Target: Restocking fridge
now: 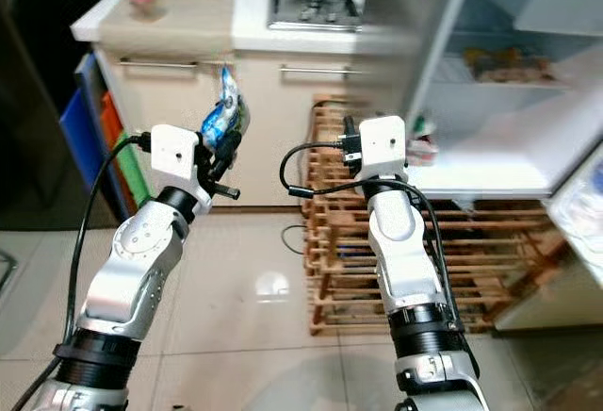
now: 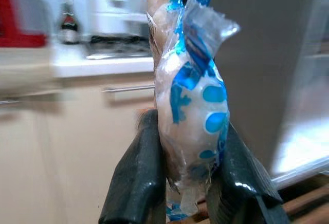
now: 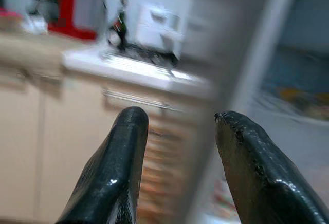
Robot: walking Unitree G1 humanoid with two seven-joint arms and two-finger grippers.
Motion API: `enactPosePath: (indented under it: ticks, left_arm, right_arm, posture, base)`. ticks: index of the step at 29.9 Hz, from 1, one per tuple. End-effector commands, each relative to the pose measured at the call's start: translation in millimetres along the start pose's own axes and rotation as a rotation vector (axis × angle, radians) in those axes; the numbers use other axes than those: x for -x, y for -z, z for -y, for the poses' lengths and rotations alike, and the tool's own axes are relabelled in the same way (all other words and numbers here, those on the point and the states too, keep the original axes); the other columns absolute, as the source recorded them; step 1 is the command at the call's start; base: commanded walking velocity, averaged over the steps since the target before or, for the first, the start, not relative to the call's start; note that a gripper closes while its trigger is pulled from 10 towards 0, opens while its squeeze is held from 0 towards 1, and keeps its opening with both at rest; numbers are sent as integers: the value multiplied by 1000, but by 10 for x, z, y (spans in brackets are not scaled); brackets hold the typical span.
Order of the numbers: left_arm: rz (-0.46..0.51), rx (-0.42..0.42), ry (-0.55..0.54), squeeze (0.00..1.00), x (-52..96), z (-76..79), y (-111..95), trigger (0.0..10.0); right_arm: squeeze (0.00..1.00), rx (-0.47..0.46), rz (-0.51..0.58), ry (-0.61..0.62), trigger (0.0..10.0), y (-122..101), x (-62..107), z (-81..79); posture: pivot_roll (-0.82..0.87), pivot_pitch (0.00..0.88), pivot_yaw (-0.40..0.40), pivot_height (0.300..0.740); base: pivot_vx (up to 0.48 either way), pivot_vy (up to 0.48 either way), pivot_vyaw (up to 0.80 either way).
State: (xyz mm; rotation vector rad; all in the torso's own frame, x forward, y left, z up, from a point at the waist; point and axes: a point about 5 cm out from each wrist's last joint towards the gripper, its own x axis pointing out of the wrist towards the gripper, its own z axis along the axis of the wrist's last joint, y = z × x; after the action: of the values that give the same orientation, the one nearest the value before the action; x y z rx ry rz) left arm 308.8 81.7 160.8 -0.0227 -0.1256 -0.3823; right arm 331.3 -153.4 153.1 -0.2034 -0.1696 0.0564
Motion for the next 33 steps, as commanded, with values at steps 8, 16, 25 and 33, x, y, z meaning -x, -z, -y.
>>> enactPosePath:
  ticks: [8,16,25,33]
  left_arm:
    - [43,-23,11,0,-50,59,-112,10000]
    - [11,-46,-42,0,-135,8,-84,10000]
    - [14,-52,-86,0,-215,-44,-100,10000]
    - [12,-65,-95,0,-242,-74,-103,10000]
  right_arm:
    - [125,-7,5,-22,10000,-53,-16,-3]
    - [125,-7,-3,-37,10000,-50,-14,-30]
    - [125,4,-7,-41,10000,-44,3,6]
    - [129,14,-12,-20,10000,-35,0,69]
  posture:
    - [-128,3,-61,740]
    - [-135,3,-62,740]
    - [-149,1,-63,740]
    - [-152,0,-56,740]
  base:
    - [0,-428,0]
    - [134,-409,0]
    - [227,-195,0]
    - [0,0,0]
